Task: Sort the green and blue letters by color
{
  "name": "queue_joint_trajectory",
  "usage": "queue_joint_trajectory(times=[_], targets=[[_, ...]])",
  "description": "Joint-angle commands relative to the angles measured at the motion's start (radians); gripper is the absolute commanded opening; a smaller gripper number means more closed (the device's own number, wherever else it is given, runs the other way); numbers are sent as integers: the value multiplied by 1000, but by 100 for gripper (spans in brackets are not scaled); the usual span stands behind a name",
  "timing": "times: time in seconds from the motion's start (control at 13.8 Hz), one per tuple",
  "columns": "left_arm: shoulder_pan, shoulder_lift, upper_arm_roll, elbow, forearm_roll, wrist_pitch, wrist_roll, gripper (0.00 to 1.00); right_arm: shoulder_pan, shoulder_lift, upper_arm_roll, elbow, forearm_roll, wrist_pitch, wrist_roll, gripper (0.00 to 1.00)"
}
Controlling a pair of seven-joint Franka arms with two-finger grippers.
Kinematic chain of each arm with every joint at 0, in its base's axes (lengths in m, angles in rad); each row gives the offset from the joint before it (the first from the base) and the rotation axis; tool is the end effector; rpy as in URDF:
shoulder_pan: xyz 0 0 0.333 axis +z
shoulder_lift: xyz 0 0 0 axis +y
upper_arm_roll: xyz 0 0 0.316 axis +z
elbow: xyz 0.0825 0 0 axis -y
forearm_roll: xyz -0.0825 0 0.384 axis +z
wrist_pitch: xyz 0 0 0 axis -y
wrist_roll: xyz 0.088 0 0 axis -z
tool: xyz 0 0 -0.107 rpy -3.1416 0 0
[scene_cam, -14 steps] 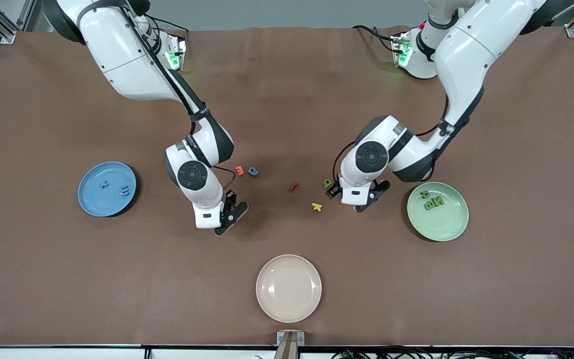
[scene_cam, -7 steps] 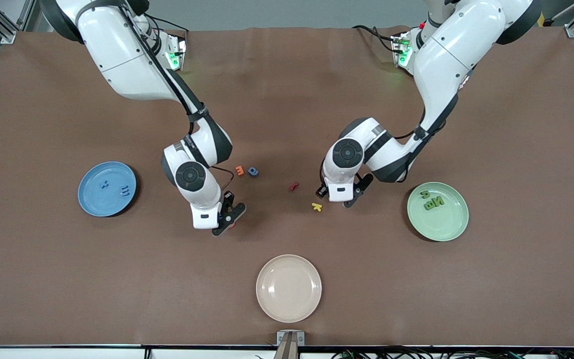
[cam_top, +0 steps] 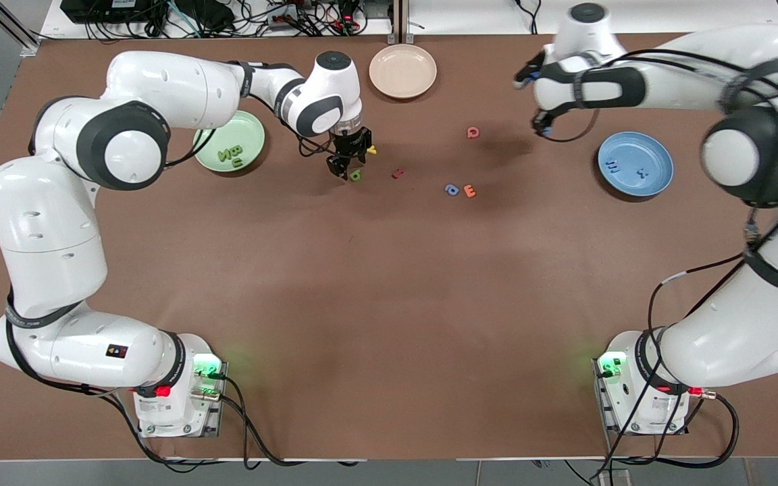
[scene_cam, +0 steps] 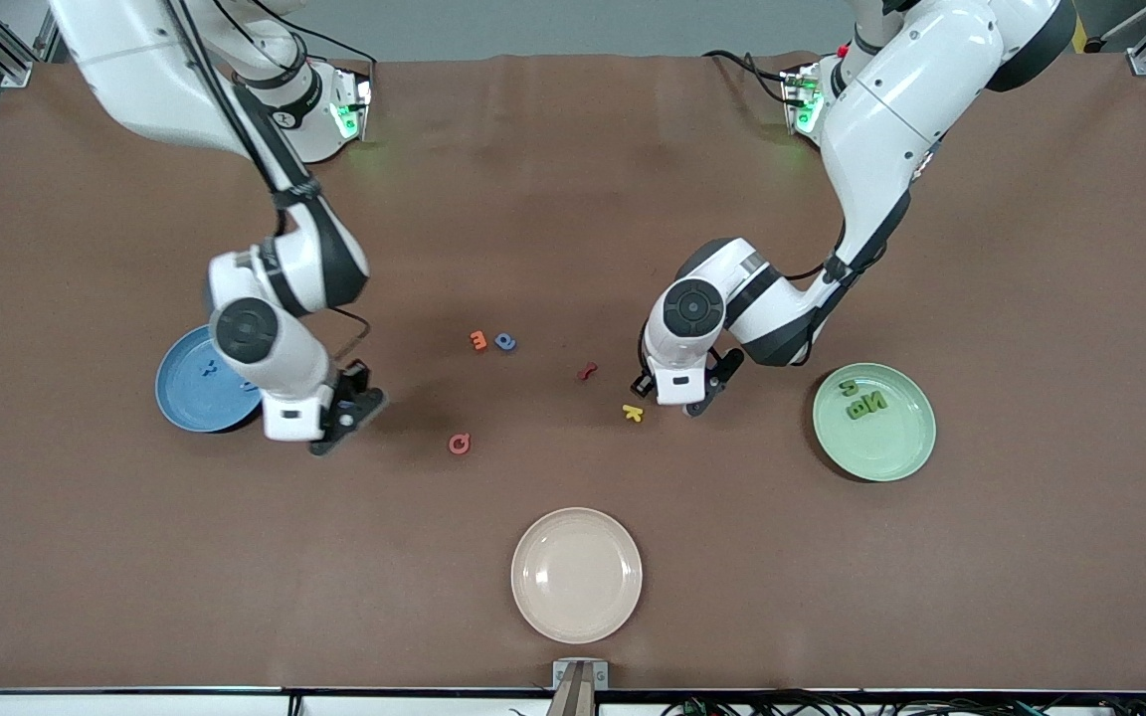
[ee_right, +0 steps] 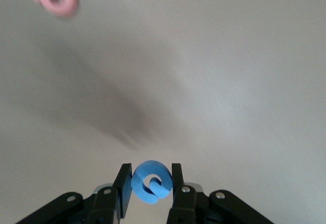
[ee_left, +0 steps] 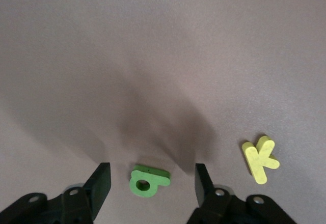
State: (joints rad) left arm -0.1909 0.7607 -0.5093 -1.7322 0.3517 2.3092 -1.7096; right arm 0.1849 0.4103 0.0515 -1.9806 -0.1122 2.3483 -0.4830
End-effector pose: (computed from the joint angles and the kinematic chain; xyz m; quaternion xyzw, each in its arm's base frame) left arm 0.5242 -0.3967 0.1791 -0.9059 -0.4193 0.0574 0.0123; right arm 0.5912 0.1397 0.2550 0.9213 0.3873 -0.0241 0.0261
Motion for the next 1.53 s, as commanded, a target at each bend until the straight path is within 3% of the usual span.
queue_joint_trajectory(times=[0.0,0.07,0.22,0.44,0.51,0.87,1.24,1.31,1.38,1.45], targets=[[-12,19,2,7,21,31,-27,74,-106,-120,18,-164,-1,38,-100,20],[-10,19,2,5,26,32,-25,71,-143,-140,18,-197,-1,57,-123,20],[-10,19,2,6,32,33,-28,57,-215,-151,18,-247,-3,109,-175,20],[-16,16,2,8,33,33,-27,13,-295,-149,16,-276,-3,123,-204,19],[-15,9,2,7,33,33,-22,4,-315,-149,16,-279,-3,123,-207,19],[8,-66,-2,17,33,15,14,0,-412,-136,16,-305,-3,169,-269,20],[59,-110,-3,14,35,-66,99,0,-423,-113,18,-365,-3,249,-269,27],[79,-127,-3,14,35,-95,129,0,-423,-113,18,-366,-3,249,-267,33],[100,-139,-5,13,35,-112,164,0,-421,-113,18,-366,-3,247,-266,45],[123,-150,-6,8,30,-131,207,0,-420,-114,18,-366,-3,247,-264,68]])
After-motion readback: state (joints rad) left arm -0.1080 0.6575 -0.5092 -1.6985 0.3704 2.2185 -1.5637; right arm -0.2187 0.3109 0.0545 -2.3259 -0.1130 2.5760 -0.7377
